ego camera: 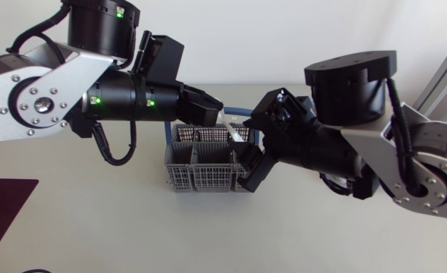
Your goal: Sort the cutlery from the basket into the organizer compartments.
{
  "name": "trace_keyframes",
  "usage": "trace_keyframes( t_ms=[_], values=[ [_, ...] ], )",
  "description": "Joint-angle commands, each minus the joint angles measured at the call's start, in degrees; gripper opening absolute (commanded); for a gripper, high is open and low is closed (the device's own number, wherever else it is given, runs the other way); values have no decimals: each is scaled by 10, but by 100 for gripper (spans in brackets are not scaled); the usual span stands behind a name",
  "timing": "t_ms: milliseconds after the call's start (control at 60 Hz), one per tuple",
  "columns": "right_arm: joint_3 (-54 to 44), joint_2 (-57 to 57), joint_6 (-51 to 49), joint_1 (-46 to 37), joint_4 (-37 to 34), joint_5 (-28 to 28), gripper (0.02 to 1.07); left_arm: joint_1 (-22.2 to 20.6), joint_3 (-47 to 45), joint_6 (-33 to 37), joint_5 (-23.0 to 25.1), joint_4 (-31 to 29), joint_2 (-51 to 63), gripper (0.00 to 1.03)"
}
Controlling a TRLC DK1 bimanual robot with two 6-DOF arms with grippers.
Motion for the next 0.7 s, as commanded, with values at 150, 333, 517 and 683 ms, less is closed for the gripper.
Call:
trace_keyframes(
  t_ms=[150,333,517,683],
  values=[
    [54,50,16,3,17,1,43,-9,16,-15,4,0,13,3],
    [70,72,19,8,8,-2,26,-9,12,-12,4,2,12,3],
    [70,78,21,13,-2,-5,8,-6,10,-12,8,3,8,3],
    [66,78,21,17,-11,-15,8,-7,9,-13,8,5,5,3]
  ],
)
